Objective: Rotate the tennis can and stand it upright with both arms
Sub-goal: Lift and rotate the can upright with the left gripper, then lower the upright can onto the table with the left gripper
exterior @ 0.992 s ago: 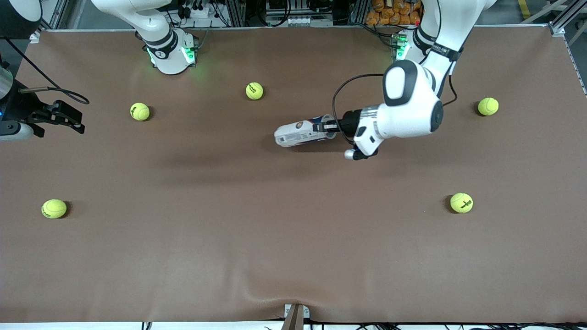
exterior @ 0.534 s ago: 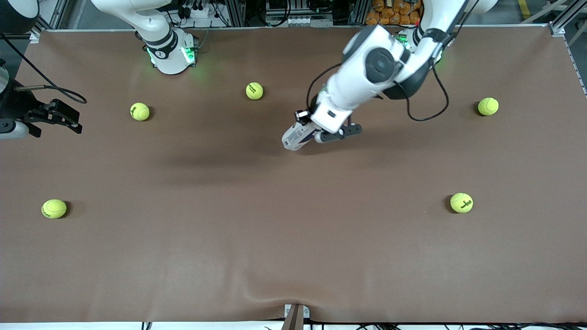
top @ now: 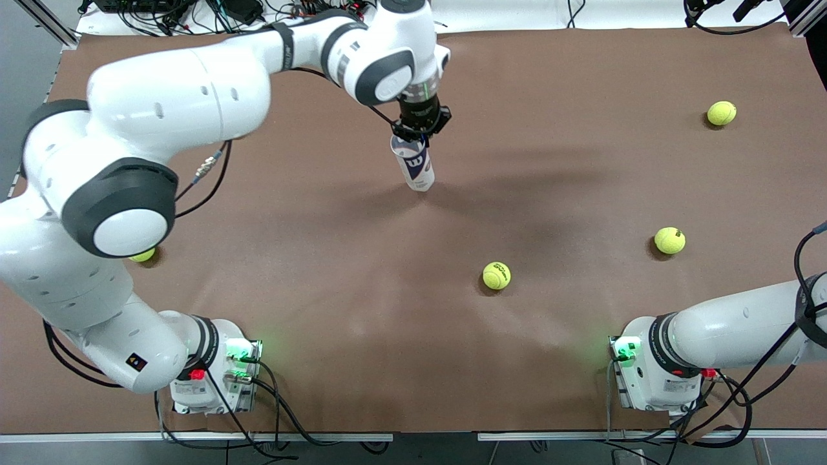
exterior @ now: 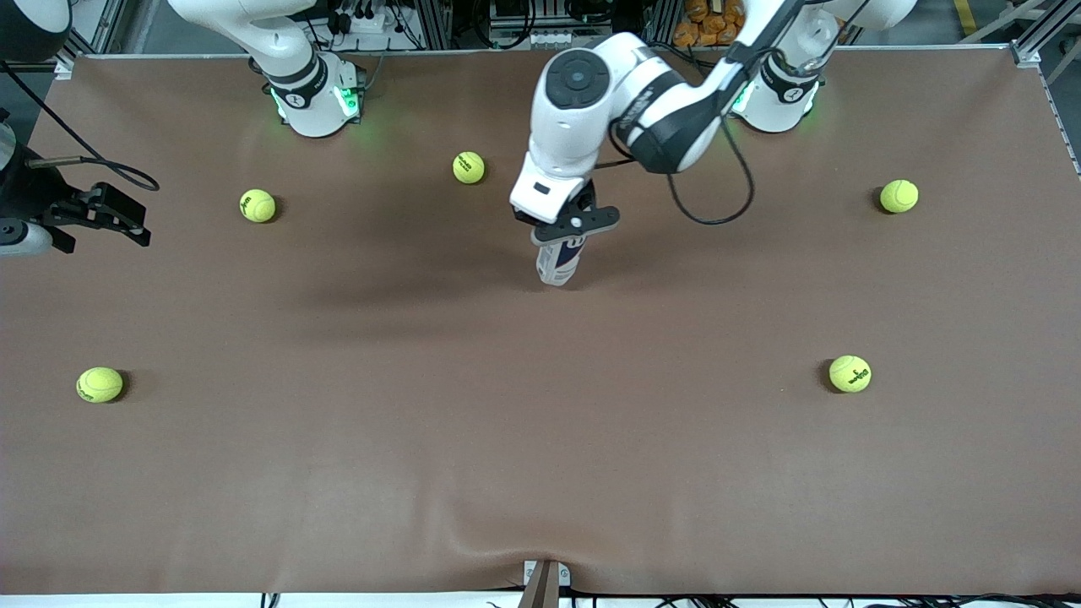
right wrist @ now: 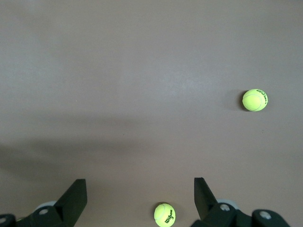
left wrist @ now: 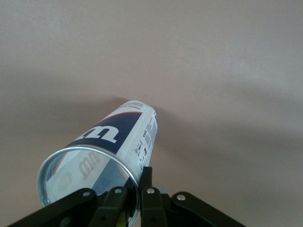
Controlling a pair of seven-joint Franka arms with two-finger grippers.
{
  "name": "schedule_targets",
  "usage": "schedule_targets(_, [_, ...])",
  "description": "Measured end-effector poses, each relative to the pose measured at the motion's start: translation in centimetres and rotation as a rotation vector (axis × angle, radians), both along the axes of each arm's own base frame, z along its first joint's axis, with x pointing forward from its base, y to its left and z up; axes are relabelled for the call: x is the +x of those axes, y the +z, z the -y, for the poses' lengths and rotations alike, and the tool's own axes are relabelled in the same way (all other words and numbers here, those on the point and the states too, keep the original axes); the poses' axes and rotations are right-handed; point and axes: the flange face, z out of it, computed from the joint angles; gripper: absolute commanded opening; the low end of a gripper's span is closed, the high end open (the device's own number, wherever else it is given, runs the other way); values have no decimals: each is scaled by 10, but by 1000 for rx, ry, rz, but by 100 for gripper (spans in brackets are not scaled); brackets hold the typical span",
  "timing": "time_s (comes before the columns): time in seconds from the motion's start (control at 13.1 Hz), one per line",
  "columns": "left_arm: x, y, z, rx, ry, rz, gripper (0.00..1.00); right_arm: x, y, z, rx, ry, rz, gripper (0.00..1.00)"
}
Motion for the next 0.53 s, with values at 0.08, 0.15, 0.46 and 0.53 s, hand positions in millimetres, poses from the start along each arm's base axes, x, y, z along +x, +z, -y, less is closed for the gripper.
schedule_targets(0.08, [-5, -9, 7, 20, -3, 4, 0, 0, 0, 0, 0, 0, 1, 100])
schedule_targets(0.15, [-7, -18, 11, 36, -1, 6, 0, 0, 1, 0, 0, 0, 1, 100])
schedule_targets(0.46, [-3, -29, 17, 44, 7, 1, 0, 0, 1, 0, 0, 0, 2, 100])
schedule_targets(0.53, [-2, -28, 16, 43, 9, 4, 4, 0, 1, 0, 0, 0, 2, 100])
